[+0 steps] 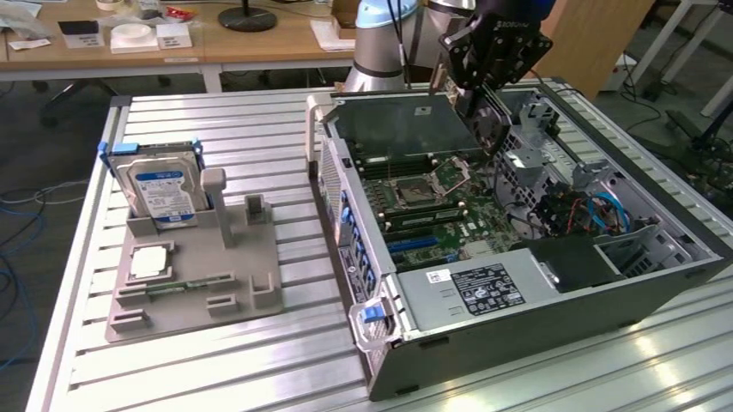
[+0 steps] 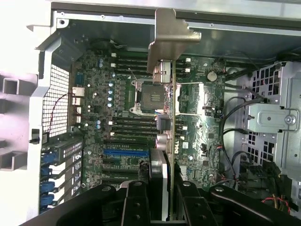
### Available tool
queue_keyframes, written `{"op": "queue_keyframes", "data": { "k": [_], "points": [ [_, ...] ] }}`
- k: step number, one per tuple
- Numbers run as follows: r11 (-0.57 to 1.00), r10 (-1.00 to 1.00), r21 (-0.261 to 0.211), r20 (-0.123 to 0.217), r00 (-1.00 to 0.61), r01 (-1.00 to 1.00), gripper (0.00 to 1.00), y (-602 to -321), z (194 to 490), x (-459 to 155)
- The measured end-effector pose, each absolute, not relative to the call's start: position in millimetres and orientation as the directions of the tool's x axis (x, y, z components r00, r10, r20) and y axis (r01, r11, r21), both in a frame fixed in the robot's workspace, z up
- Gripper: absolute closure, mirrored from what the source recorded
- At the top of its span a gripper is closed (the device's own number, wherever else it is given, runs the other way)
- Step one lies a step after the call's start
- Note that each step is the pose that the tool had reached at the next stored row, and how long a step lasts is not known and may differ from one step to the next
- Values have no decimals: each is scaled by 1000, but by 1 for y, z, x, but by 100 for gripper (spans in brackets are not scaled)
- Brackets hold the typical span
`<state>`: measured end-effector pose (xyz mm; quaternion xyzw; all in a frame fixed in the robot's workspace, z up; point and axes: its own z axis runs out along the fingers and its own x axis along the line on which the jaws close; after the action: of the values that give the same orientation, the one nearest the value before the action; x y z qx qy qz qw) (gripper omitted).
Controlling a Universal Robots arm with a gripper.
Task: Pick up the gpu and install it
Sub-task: 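Pick up the gpu and move the gpu toward the slot, then insert the gpu into the slot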
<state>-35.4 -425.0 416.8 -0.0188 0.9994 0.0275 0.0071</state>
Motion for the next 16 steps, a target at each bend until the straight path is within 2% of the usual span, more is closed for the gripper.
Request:
{"op": "queue_keyframes", "data": {
  "k": [9, 16],
  "points": [
    [998, -40, 55, -15, -999, -41, 72, -425, 417, -35],
    [991, -124, 55, -15, -992, -124, 72, -425, 417, -35]
  ]
}}
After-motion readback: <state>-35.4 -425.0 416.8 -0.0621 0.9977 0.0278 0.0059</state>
